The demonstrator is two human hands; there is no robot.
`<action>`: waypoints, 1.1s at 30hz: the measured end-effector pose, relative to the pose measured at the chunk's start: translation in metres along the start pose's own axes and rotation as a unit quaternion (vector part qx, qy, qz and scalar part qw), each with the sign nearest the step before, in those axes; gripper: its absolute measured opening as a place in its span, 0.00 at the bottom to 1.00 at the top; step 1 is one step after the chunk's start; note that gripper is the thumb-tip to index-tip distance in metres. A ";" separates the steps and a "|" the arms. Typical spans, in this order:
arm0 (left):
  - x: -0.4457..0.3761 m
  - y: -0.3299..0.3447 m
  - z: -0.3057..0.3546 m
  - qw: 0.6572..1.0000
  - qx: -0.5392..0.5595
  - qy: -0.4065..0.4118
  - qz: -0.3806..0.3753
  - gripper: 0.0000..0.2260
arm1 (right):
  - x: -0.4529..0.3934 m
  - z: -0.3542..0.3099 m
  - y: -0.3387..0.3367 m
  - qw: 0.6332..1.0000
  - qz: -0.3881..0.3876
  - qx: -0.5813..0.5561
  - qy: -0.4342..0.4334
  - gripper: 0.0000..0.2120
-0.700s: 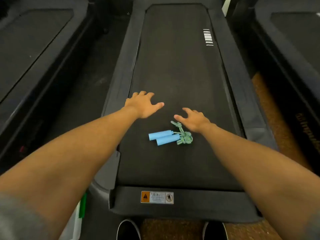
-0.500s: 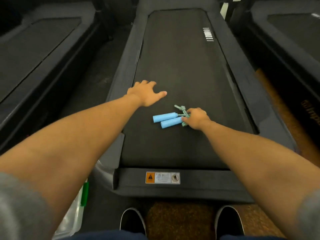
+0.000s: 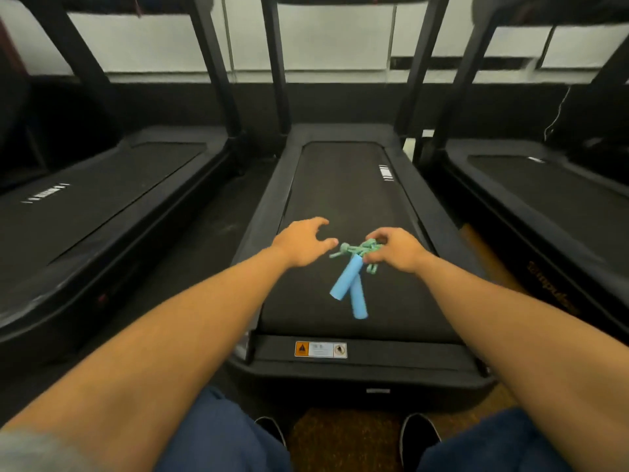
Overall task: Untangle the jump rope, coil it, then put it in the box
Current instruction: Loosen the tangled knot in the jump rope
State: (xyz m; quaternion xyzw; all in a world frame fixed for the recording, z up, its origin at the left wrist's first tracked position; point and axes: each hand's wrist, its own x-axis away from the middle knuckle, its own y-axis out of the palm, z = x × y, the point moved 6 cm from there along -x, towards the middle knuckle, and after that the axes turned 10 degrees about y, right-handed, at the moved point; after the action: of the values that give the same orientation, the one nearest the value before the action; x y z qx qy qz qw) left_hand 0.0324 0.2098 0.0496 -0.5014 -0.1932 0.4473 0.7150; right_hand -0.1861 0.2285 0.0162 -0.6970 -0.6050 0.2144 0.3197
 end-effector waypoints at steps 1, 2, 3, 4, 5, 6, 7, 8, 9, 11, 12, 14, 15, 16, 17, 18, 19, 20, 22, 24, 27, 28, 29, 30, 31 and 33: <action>0.001 -0.007 0.011 0.999 0.021 0.018 0.023 0.27 | 0.009 -0.014 -0.010 1.000 0.010 -0.001 -0.022 0.23; 0.004 -0.015 0.021 0.997 0.042 0.035 0.048 0.23 | 0.017 -0.026 -0.019 0.999 0.019 -0.008 -0.044 0.22; 0.006 -0.022 0.030 0.994 0.061 0.050 0.074 0.20 | 0.024 -0.036 -0.026 0.998 0.027 -0.021 -0.060 0.22; 0.009 -0.029 0.038 0.990 0.077 0.064 0.098 0.16 | 0.031 -0.045 -0.032 0.996 0.033 -0.038 -0.078 0.22; 0.012 -0.034 0.046 0.986 0.090 0.078 0.117 0.13 | 0.037 -0.052 -0.036 0.993 0.036 -0.057 -0.092 0.23; 0.014 -0.037 0.053 0.982 0.099 0.091 0.131 0.11 | 0.042 -0.057 -0.039 0.991 0.039 -0.076 -0.103 0.24; 0.016 -0.040 0.058 0.979 0.105 0.101 0.142 0.10 | 0.046 -0.061 -0.041 0.989 0.041 -0.093 -0.110 0.25; 0.017 -0.040 0.062 0.976 0.109 0.109 0.152 0.09 | 0.049 -0.064 -0.042 0.986 0.045 -0.110 -0.118 0.26; 0.017 -0.041 0.064 0.974 0.112 0.113 0.161 0.09 | 0.052 -0.067 -0.042 0.983 0.051 -0.127 -0.124 0.27; 0.018 -0.045 0.067 0.969 0.114 0.116 0.185 0.10 | 0.056 -0.071 -0.043 0.974 0.064 -0.165 -0.141 0.26; 0.019 -0.048 0.068 0.966 0.116 0.118 0.198 0.10 | 0.057 -0.072 -0.044 0.969 0.066 -0.183 -0.150 0.25; 0.019 -0.052 0.070 0.960 0.123 0.123 0.219 0.10 | 0.059 -0.075 -0.045 0.961 0.057 -0.219 -0.159 0.23; 0.019 -0.053 0.072 0.957 0.123 0.124 0.232 0.09 | 0.061 -0.077 -0.046 0.956 0.051 -0.238 -0.165 0.22; 0.019 -0.054 0.072 0.953 0.125 0.125 0.245 0.07 | 0.063 -0.078 -0.047 0.950 0.045 -0.258 -0.170 0.20; 0.018 -0.054 0.073 0.950 0.128 0.125 0.254 0.06 | 0.063 -0.078 -0.048 0.945 0.038 -0.276 -0.172 0.18; 0.018 -0.054 0.073 0.949 0.130 0.126 0.260 0.05 | 0.063 -0.077 -0.049 0.940 0.028 -0.291 -0.174 0.16; 0.018 -0.053 0.074 0.947 0.131 0.128 0.263 0.05 | 0.062 -0.076 -0.049 0.937 0.018 -0.302 -0.176 0.15; 0.018 -0.053 0.075 0.946 0.132 0.130 0.266 0.05 | 0.062 -0.074 -0.050 0.934 0.011 -0.309 -0.180 0.13; 0.018 -0.053 0.075 0.943 0.135 0.135 0.275 0.05 | 0.062 -0.072 -0.055 0.935 0.021 -0.300 -0.186 0.09; 0.015 -0.054 0.075 0.940 0.140 0.134 0.280 0.06 | 0.061 -0.068 -0.059 0.937 0.032 -0.294 -0.188 0.08; 0.008 -0.052 0.071 0.936 0.180 0.120 0.276 0.06 | 0.056 -0.063 -0.062 0.933 0.044 -0.315 -0.170 0.08; 0.006 -0.052 0.069 0.934 0.204 0.112 0.272 0.06 | 0.053 -0.061 -0.063 0.930 0.046 -0.326 -0.161 0.08; 0.005 -0.052 0.067 0.928 0.235 0.103 0.269 0.06 | 0.051 -0.059 -0.063 0.926 0.046 -0.343 -0.151 0.08; 0.004 -0.052 0.064 0.920 0.273 0.092 0.267 0.06 | 0.050 -0.058 -0.064 0.920 0.044 -0.364 -0.141 0.08; 0.004 -0.052 0.062 0.907 0.316 0.081 0.267 0.06 | 0.048 -0.057 -0.064 0.913 0.042 -0.384 -0.134 0.09; 0.003 -0.051 0.057 0.868 0.414 0.063 0.267 0.07 | 0.046 -0.055 -0.064 0.898 0.033 -0.420 -0.124 0.08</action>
State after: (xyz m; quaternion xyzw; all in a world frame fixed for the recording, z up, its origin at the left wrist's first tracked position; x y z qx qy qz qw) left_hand 0.0153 0.2387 0.1184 -0.2194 0.1962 0.6273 0.7210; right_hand -0.1856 0.2671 0.1043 -0.7536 -0.6504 0.0358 -0.0876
